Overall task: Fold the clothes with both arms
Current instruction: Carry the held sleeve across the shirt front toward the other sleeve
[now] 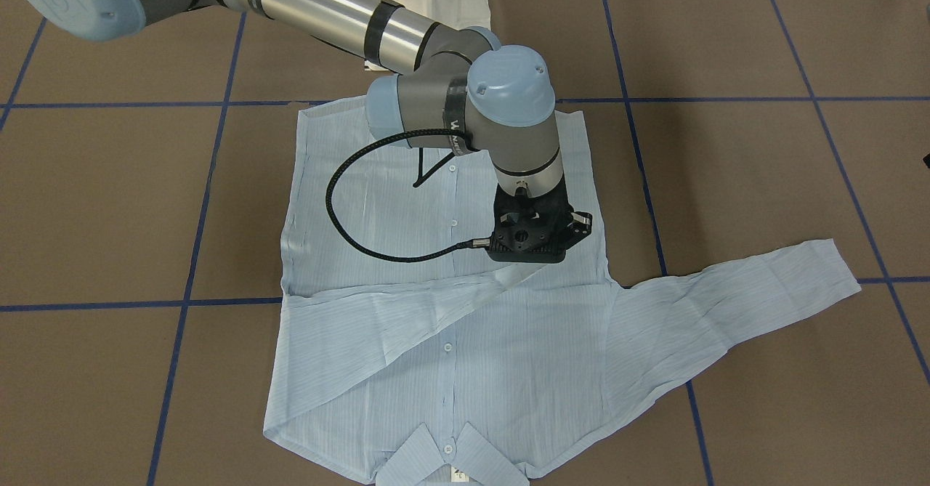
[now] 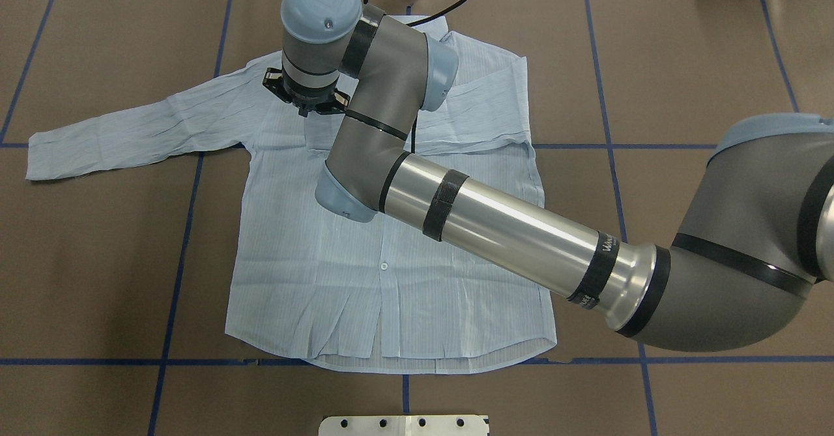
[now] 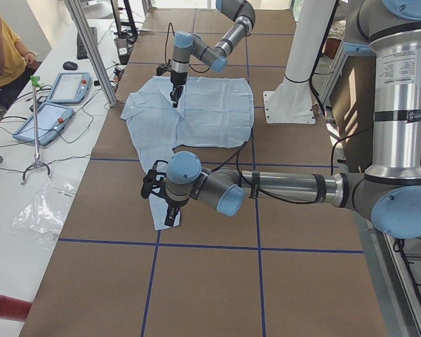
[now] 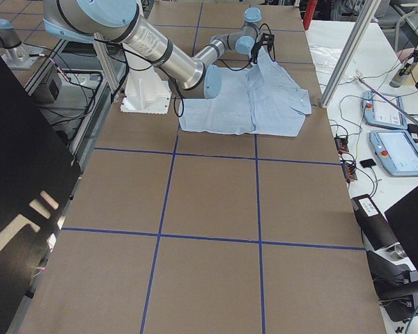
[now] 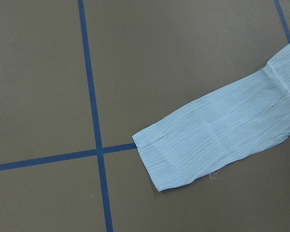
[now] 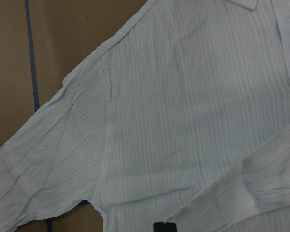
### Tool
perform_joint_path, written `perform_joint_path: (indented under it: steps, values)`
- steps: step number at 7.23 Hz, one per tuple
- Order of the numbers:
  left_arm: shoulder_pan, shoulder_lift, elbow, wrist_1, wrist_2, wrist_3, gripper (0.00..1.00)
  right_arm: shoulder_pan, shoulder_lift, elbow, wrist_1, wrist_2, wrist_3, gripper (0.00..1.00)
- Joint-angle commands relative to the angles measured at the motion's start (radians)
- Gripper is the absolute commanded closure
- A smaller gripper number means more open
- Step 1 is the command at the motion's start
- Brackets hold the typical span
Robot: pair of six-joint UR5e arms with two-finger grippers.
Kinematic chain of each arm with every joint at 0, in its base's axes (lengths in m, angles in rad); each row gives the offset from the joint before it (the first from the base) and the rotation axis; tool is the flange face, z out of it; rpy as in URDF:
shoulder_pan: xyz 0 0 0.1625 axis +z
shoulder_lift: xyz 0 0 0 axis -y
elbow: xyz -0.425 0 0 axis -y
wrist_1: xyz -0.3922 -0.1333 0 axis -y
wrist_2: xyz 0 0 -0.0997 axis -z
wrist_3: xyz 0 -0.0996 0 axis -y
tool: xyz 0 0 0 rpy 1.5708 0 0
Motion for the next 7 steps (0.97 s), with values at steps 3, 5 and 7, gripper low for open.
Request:
perform_joint_path:
  steps: [3, 5, 7]
  values:
    - [0.008, -0.006, -0.001, -0.008, -0.009, 0.006, 0.00, -0.011, 0.012, -0.017, 0.007, -0.030, 0.004, 0.14]
    - [0.018, -0.035, 0.049, -0.023, -0.001, 0.003, 0.00, -0.017, 0.064, -0.034, 0.006, -0.047, 0.047, 0.02]
    - [0.022, -0.138, 0.226, -0.054, -0.001, 0.001, 0.00, -0.011, 0.065, -0.025, -0.007, -0.055, 0.064, 0.02]
